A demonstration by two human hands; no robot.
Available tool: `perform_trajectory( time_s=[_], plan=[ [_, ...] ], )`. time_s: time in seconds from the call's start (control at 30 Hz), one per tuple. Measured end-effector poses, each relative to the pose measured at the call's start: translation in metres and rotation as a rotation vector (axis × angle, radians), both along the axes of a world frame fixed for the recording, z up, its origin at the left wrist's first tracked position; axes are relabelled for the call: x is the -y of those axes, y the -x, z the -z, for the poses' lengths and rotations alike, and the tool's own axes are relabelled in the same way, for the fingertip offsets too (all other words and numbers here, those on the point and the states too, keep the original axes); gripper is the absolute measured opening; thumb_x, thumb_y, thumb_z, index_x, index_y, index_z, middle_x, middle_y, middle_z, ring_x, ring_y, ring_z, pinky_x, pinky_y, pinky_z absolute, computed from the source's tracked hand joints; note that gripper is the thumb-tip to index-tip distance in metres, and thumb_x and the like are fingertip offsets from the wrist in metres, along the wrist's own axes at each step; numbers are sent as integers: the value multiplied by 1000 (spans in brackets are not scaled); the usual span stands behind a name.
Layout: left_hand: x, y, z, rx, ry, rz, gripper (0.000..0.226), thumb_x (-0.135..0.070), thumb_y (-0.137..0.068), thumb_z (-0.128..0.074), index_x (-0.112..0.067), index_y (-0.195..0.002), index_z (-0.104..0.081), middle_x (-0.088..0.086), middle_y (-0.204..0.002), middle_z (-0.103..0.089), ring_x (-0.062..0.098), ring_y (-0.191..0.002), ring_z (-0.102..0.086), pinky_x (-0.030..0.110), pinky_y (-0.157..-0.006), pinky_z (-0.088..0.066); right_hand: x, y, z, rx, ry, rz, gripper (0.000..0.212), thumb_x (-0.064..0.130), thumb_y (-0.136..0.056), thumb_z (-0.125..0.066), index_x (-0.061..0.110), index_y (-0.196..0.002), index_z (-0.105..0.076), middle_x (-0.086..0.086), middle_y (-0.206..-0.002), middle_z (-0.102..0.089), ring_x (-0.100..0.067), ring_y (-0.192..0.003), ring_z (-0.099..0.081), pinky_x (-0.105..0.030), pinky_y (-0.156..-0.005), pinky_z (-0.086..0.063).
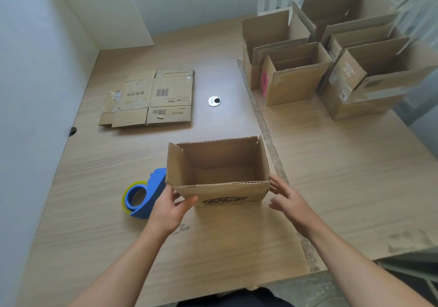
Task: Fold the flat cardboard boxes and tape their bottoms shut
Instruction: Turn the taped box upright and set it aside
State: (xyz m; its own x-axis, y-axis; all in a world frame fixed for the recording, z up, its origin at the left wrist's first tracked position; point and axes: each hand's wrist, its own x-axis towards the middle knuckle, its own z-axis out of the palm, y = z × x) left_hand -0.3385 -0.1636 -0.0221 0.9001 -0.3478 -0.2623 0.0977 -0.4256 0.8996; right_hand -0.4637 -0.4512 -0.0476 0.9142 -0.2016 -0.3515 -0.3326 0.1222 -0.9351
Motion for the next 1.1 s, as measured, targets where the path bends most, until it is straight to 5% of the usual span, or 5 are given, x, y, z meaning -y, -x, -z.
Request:
perform_trajectory(
  time_s=[0.27,0.4,0.57,0.8,1.1],
  plan=[
    [21,-9,-15,40,14,-68,47,-59,-70,-66,-45,-114,-60,-21,-106,-68,8,-100,-66,33,-85,-55,-15,-18,-23,91,252,153,101,59,-56,-86,52,-143,-36,13,-133,-40,-5,-128,-42,-47,-101,-49],
    [29,-16,-24,0,26,-14,56,-65,-67,-65,-43,-118,-59,-24,-102,-66,15,-103,-65,47,-91,-54,-14,-25,-37,140,130,207,106,45,-52,-93,53,-140,-33,11,-137,-41,-21,-124,-54,-56,-76,-59],
    [40,-24,-37,14,49,67,65,-65,-67,-65,-38,-127,-57,-20,-104,-68,7,-95,-67,39,-88,-56,-9,-21,-46,158,99,324,84,40,-56,-92,65,-120,-44,21,-118,-62,-6,-103,-66,-33,-72,-61],
    [59,-39,-57,54,-18,302,65,-52,-82,-67,-38,-141,-45,-15,-121,-62,8,-106,-64,29,-87,-52,0,-2,-60,152,160,539,79,48,-52,-92,65,-115,-46,23,-115,-61,-13,-104,-65,-40,-71,-63],
    [100,-81,-79,550,-523,610,55,-42,-94,-60,-24,-143,-44,-3,-136,-52,16,-123,-50,30,-99,-39,59,6,-64,137,273,676,80,52,-51,-91,69,-113,-44,18,-124,-56,-18,-112,-60,-49,-74,-62]
  ],
)
